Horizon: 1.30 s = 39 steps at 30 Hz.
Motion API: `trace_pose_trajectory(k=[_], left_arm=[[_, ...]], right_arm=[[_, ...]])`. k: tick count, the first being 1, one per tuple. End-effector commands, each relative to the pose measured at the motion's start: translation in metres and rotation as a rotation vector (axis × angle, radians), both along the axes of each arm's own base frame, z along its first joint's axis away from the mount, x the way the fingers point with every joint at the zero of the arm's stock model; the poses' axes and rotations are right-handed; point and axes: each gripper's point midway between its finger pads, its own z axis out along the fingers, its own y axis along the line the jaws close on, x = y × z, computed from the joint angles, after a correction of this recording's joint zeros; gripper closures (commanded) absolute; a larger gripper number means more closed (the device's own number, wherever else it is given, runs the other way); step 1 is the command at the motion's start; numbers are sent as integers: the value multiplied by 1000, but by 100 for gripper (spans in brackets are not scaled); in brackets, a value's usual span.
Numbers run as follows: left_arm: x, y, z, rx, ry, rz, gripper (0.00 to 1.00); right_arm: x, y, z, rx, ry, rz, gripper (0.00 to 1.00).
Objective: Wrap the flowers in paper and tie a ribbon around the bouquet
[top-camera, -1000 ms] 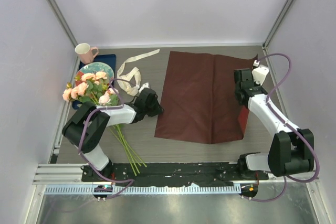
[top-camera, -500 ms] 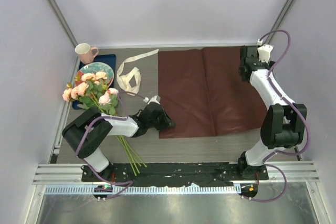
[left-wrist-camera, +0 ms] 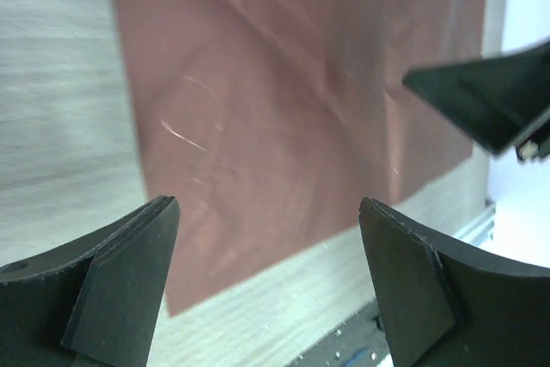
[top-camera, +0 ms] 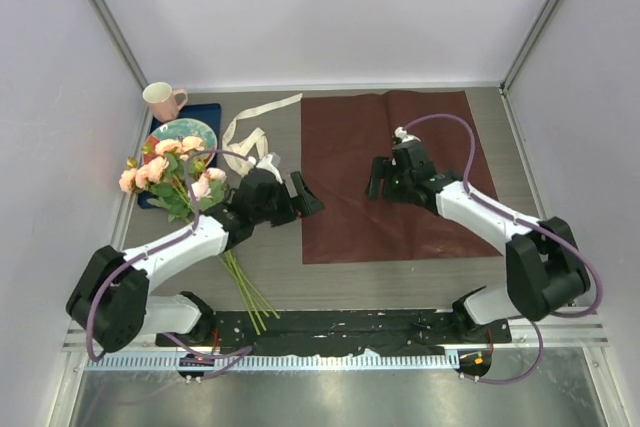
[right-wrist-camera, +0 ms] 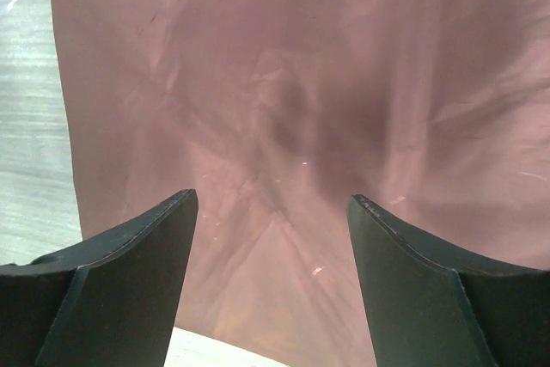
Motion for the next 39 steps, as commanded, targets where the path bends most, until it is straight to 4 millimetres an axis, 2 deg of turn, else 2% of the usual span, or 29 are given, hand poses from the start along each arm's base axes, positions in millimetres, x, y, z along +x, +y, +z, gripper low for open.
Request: trace_pose_trajectory(k=[1,4,5,6,9,11,12,15,17,18,22,26,29,30,31,33,35,36,37,38,39], left_arm=[[17,35,-30,138,84,5,9],[35,42,-45,214,96,23,9],[41,40,-44,222,90,19,9],[43,38,-57,240,110,2,7],[47,29,-71,227,130,-21,4],[39,24,-87,205,178,-36,4],[40,19,-87,185,168,-38,5],[25,5,-89,159,171,-72,9],[16,-1,-91,173,174,-92,9],[5,-8,-93,175,187,-113,10],[-22,-21,-99,168,200,-142,12],[-49,-29,-102,133,214,-170,12],[-65,-38,-95,103,208,-189,13],[-67,-40,-86,80,193,-189,13],[-72,-36,-84,77,200,-185,12],[-68,-29,-57,56,135,-157,9],[-73,-4,-52,142,140,-114,4],[-58,9,-19,140,45,-37,2],[-63,43,-25,247,96,35,1],[-59,62,-14,273,83,97,0],[-47,84,16,275,10,195,0]], right_arm=[[18,43,12,198,-46,71,24],[18,30,-1,144,-29,4,26],[14,25,-8,129,-8,-10,27],[17,13,-11,81,-21,-59,27],[9,-7,-22,1,0,-117,27],[3,-24,-30,-60,9,-163,27],[1,-29,-33,-72,18,-186,27],[-11,-57,-44,-140,53,-274,26],[-24,-68,-55,-131,98,-303,26],[-27,-77,-58,-121,114,-331,26],[-53,-88,-73,-82,202,-377,26],[-79,-97,-75,-73,226,-407,27],[-90,-105,-70,-87,234,-414,27],[-89,-105,-63,-78,208,-413,26],[-86,-102,-56,-69,184,-386,26],[-78,-88,-39,-23,130,-308,27],[-68,-65,-19,-41,41,-159,25],[-60,-42,-6,-5,-21,-75,23],[-55,-22,5,19,-59,-1,22],[-61,11,10,53,-75,110,22],[-59,44,13,132,-77,202,22]])
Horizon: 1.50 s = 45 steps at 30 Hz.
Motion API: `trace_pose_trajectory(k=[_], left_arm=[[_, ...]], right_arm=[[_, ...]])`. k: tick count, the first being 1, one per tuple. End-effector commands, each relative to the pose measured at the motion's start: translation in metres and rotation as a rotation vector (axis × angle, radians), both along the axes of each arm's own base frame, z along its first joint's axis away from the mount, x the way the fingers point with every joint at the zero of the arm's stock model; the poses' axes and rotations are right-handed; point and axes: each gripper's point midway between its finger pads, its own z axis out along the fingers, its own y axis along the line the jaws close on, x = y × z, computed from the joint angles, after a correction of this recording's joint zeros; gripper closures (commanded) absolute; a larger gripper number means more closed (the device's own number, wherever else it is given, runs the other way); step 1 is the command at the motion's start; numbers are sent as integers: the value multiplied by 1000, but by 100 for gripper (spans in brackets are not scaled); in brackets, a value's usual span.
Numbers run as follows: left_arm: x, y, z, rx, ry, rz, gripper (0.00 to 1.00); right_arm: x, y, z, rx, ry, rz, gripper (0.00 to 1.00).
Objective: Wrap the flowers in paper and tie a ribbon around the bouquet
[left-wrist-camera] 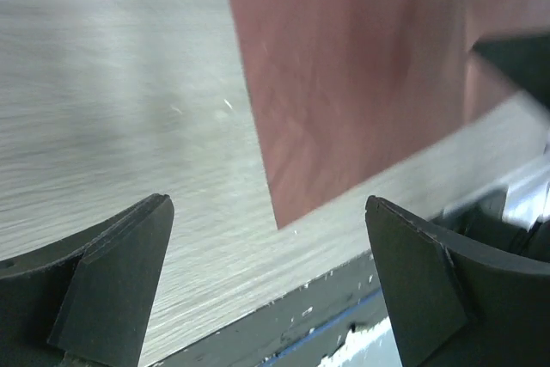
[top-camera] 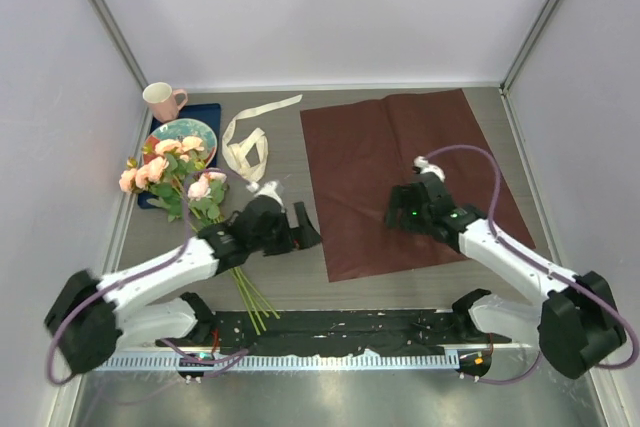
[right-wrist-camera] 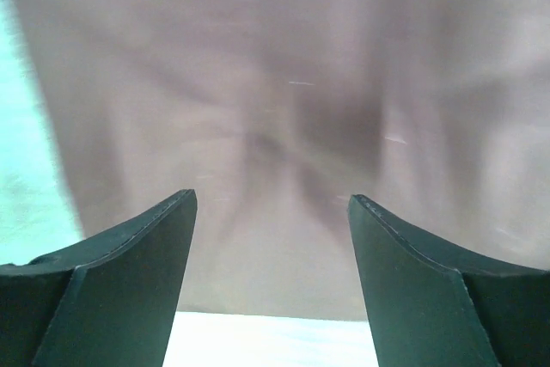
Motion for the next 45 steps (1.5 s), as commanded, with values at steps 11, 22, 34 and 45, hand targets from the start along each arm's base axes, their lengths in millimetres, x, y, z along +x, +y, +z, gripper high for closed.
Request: trace_pose_trajectory(k=[11,22,34,45], left_arm=[[20,223,111,410,-63,638,0],[6,231,127,278,-96,750,0],[-1,236,132,248,-137,781,0],[-1,241,134,255,-164,798,0]], right_arm=[[-13,379,54,523,-242,683,46],[-30,457,34,551,-218,821,48],[-37,468,2,521,-161,846,60],[-36,464,55,509,-240,873,93]])
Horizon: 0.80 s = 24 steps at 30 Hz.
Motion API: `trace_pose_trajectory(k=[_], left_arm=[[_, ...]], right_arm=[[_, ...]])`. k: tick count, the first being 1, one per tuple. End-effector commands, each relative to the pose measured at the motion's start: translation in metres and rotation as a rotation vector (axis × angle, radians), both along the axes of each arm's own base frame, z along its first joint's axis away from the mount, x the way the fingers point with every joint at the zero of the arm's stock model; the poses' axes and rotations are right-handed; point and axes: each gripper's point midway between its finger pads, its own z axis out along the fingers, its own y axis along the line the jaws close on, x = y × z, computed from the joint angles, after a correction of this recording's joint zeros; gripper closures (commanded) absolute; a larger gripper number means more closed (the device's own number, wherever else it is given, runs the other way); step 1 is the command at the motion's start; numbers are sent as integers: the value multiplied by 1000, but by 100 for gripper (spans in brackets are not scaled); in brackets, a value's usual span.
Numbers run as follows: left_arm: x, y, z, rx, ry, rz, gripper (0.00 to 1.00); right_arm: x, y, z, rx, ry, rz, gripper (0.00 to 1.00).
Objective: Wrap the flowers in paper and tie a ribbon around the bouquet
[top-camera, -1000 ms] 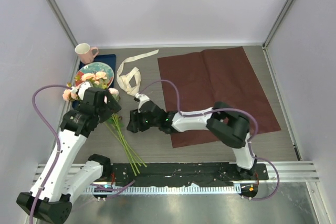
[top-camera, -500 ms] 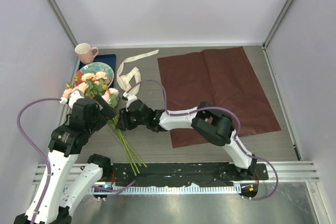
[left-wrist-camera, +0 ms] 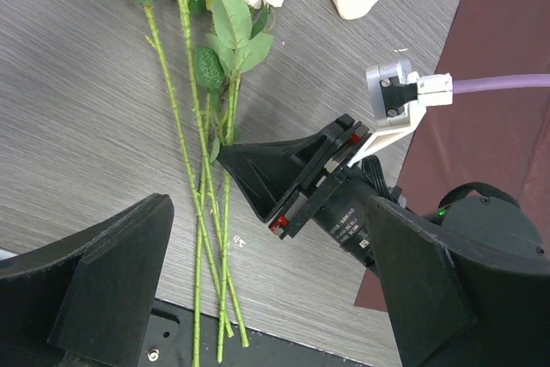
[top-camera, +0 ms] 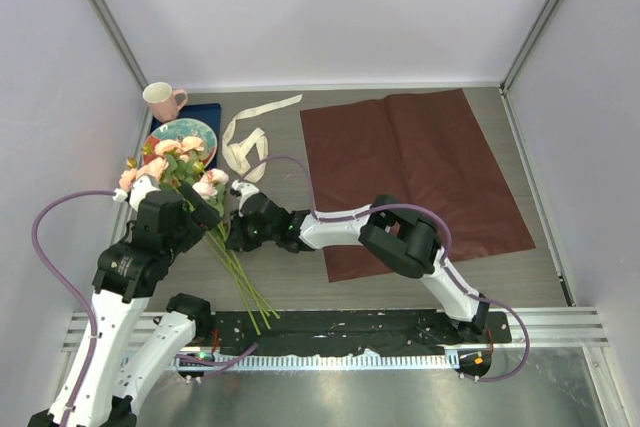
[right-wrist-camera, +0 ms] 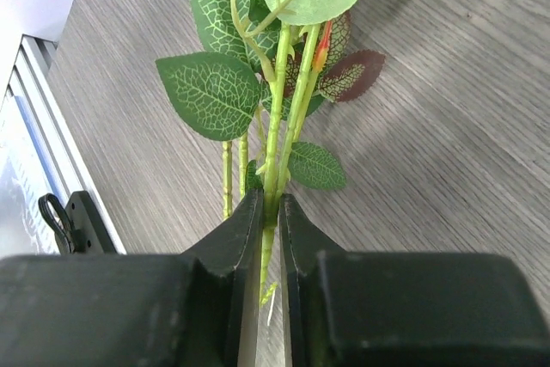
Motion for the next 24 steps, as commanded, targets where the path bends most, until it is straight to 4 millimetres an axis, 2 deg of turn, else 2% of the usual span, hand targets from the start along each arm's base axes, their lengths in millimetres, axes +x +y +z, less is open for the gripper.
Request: trace_pose_trajectory(k=[1,2,6,9,11,12,13,14,15,16,17,18,19,20,21,22,24], left_arm=[[3,8,9,16,-42,42,0],[2,9,14,14,-53,47,0],[1,11,35,0,-154,42,0],[1,1,45,-19,-209,-39,0],[0,-7,53,-43,-255,-86,0],[-1,-8,56,-51,-272,-95,0],[-3,-9,61,-60,-296,-102,0],[-4,-11,67,-72,-321,-112,0],[-6,-12,71,-78,-338,-118,0],[-7,-13,74,-85,-354,-129,0],[-8,-18,79,-100,-379,-156,0],[-7,-22,78,-106,-382,-181,0],[-7,-27,78,-117,-381,-203,0],[-3,-33,75,-130,-372,-227,0],[-3,-48,73,-170,-353,-296,0],[0,-54,65,-182,-329,-321,0],[3,-80,60,-254,-297,-438,0]], right_arm=[[1,11,85,108,-106,24,96],[0,10,89,105,-104,22,100],[-6,0,129,169,-116,21,100],[-10,-2,157,238,-124,28,100],[-13,-2,164,242,-115,37,100],[-4,-7,167,239,-114,5,100],[6,-17,183,268,-95,-63,100],[16,-28,190,284,-82,-120,100],[45,-55,176,262,-57,-217,100],[56,-77,202,319,-41,-285,100],[83,-106,200,297,-62,-426,100],[94,-134,179,248,-46,-503,100],[129,-176,180,246,-46,-633,100],[139,-209,186,236,-42,-710,100],[148,-239,171,203,-20,-769,100],[180,-291,167,190,-22,-893,100],[195,-349,149,72,-3,-1007,100]])
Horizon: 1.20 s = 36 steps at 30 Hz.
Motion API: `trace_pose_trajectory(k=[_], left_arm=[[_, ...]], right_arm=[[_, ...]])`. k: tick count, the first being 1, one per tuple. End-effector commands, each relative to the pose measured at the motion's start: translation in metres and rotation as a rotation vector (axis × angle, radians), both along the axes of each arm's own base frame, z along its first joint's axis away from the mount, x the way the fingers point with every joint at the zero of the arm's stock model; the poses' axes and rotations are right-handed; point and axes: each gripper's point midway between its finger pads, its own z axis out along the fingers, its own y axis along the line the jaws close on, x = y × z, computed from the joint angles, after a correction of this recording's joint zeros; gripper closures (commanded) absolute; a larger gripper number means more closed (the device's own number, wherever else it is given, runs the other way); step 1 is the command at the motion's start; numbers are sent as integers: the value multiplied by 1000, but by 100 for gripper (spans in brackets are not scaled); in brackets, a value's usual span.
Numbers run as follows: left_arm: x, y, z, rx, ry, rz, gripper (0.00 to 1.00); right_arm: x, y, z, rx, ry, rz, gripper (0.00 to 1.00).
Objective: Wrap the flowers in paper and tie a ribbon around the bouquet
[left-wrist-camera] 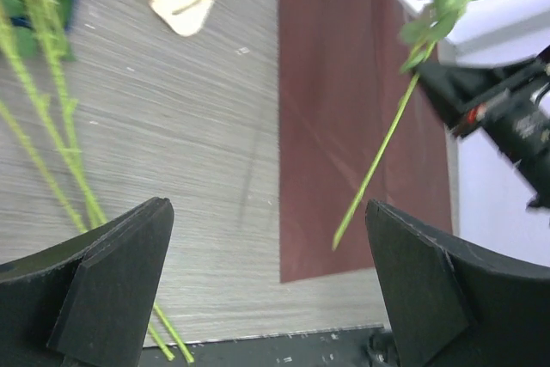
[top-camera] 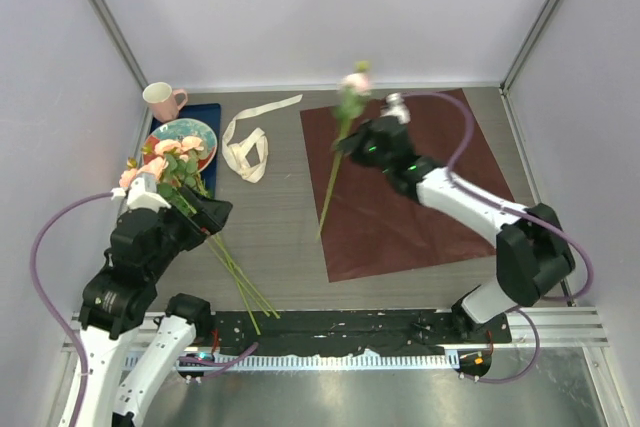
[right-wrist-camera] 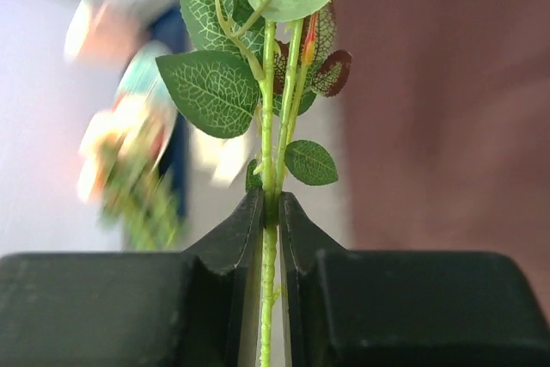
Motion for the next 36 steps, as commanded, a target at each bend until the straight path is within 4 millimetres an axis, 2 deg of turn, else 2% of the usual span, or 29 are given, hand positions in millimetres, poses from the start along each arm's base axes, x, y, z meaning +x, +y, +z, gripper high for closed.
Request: trace_pose_trajectory(k=[1,2,4,5,6,7,8,9,10,12,17,20,22,28,33,36], left_arm=[[12,-54,-7,-92,27,-265,0],[14,-59,-10,-106,41,-283,0],[16,-69,-20,-134,91,-326,1],[17,-72,-22,-142,95,-335,1],[18,-74,-24,-151,103,-340,2],[18,-75,-27,-171,100,-338,3],[17,-76,-30,-182,106,-336,3],[17,-76,-30,-183,105,-332,3],[15,-76,-31,-185,104,-335,3],[15,-76,-34,-181,110,-336,3],[14,-77,-37,-177,133,-344,3],[18,-69,-39,-145,145,-303,3],[26,-60,-44,-112,185,-237,6],[27,-33,-93,-16,452,-49,7],[25,-10,-115,-20,511,159,12],[26,-4,-126,-9,541,202,13]], right_arm=[[56,-144,-18,-114,91,-375,100],[71,-186,-25,-163,128,-443,100],[83,-212,-50,-222,199,-469,100],[90,-233,-52,-241,226,-503,100],[95,-243,-68,-299,248,-506,100],[107,-261,-82,-346,269,-527,100],[108,-269,-88,-363,293,-540,100],[115,-276,-86,-364,286,-555,100],[117,-281,-94,-387,298,-562,100],[125,-284,-92,-409,285,-564,100],[132,-291,-112,-469,327,-557,100],[135,-292,-119,-483,338,-553,100],[137,-291,-127,-489,349,-544,100],[140,-289,-141,-499,362,-521,100],[134,-290,-146,-503,367,-522,100],[134,-291,-148,-514,366,-519,94]])
